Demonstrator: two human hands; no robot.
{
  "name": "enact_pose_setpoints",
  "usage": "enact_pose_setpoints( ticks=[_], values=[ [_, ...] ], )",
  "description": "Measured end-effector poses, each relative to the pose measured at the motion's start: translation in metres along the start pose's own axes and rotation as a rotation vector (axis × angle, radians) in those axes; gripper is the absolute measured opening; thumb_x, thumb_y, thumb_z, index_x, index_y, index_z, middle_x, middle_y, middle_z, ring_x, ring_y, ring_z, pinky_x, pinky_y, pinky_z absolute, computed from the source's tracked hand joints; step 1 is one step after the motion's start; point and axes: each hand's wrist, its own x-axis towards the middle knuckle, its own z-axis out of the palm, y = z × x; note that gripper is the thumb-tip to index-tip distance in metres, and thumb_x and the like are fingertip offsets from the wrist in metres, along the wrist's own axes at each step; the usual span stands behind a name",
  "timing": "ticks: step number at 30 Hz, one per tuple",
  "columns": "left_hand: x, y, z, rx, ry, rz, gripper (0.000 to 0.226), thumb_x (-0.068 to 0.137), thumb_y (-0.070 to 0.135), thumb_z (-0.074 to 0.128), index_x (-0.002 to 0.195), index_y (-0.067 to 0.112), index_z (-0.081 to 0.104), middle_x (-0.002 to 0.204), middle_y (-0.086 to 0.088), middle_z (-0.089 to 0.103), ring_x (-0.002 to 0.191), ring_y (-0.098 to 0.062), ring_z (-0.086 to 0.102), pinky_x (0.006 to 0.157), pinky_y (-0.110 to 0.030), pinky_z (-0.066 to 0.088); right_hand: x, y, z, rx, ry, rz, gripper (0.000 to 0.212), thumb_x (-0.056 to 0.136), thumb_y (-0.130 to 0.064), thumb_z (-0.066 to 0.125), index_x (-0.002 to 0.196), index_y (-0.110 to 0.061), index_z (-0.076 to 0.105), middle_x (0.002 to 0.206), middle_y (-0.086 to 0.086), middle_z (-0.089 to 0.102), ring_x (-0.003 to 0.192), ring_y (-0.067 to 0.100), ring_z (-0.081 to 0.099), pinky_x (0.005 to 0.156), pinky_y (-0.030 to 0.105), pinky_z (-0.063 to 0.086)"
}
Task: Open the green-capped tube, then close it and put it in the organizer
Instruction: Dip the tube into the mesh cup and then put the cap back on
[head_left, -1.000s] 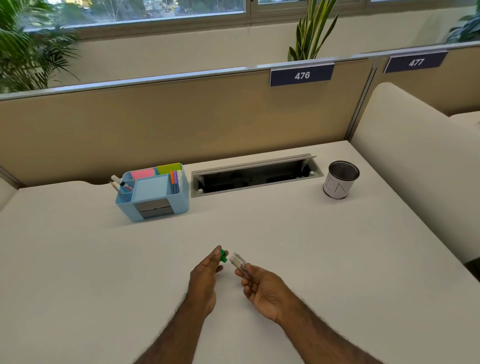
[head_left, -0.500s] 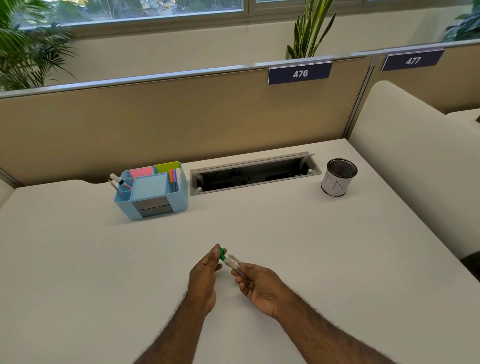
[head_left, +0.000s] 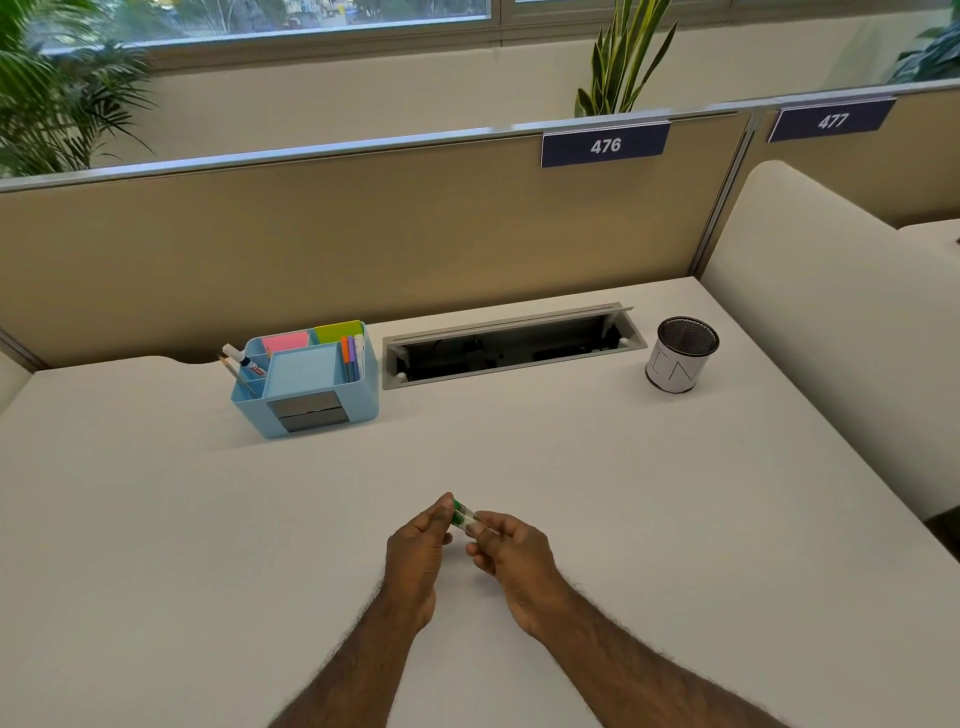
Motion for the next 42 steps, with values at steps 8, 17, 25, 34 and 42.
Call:
enact_pose_setpoints(
  ticks=[8, 17, 25, 34, 42],
  values=[
    [0.001, 0.016, -0.003, -0.044, 0.007, -0.01, 0.014, 0.088, 0.032, 0.064, 0.095, 0.026, 0.073, 0.102, 0.0, 0.072, 0.091, -0.022, 0.057, 0.075, -0.031, 0.045, 0.005, 0.0, 0.019, -0.262, 0.076, -0.203, 0.022, 0.09, -0.019, 0.066, 0.112, -0.018, 0.068, 0.094, -0.002, 0.075, 0.08, 0.015, 0.073, 0.081, 0.031, 0.061],
    [0.018, 0.035, -0.024, 0.227, -0.021, 0.144, 0.025, 0.082, 0.017, 0.073, 0.107, 0.013, 0.074, 0.105, -0.005, 0.076, 0.087, -0.004, 0.067, 0.073, -0.01, 0.049, 0.026, -0.035, 0.027, -0.955, -0.163, -0.187, 0.021, 0.081, -0.033, 0.07, 0.095, -0.019, 0.062, 0.089, -0.001, 0.073, 0.085, 0.016, 0.07, 0.073, 0.026, 0.049],
    [0.06, 0.118, -0.047, 0.531, 0.212, 0.41, 0.04, 0.097, 0.037, 0.047, 0.124, 0.011, 0.062, 0.122, -0.008, 0.067, 0.109, -0.023, 0.061, 0.088, -0.03, 0.048, 0.067, -0.105, 0.11, -1.021, -0.242, -0.44, 0.041, 0.082, -0.019, 0.072, 0.117, -0.011, 0.052, 0.112, 0.01, 0.068, 0.089, 0.019, 0.061, 0.072, 0.026, 0.046],
    [0.116, 0.149, -0.102, 1.448, 0.247, 0.435, 0.072, 0.091, 0.041, 0.057, 0.152, 0.021, 0.024, 0.164, -0.008, 0.017, 0.15, -0.03, 0.018, 0.117, -0.048, 0.026, 0.118, -0.147, 0.191, -0.951, -0.107, -0.592, 0.034, 0.074, -0.016, 0.076, 0.092, -0.015, 0.048, 0.105, 0.009, 0.057, 0.092, 0.021, 0.057, 0.067, 0.031, 0.053],
    [0.145, 0.139, -0.112, 1.466, 0.227, 0.397, 0.074, 0.09, 0.049, 0.054, 0.153, 0.026, 0.022, 0.166, -0.008, 0.007, 0.152, -0.03, 0.013, 0.119, -0.046, 0.021, 0.155, -0.139, 0.233, -0.998, -0.135, -0.694, 0.023, 0.08, -0.022, 0.073, 0.099, -0.015, 0.062, 0.103, 0.008, 0.069, 0.09, 0.022, 0.061, 0.073, 0.03, 0.049]
  ],
)
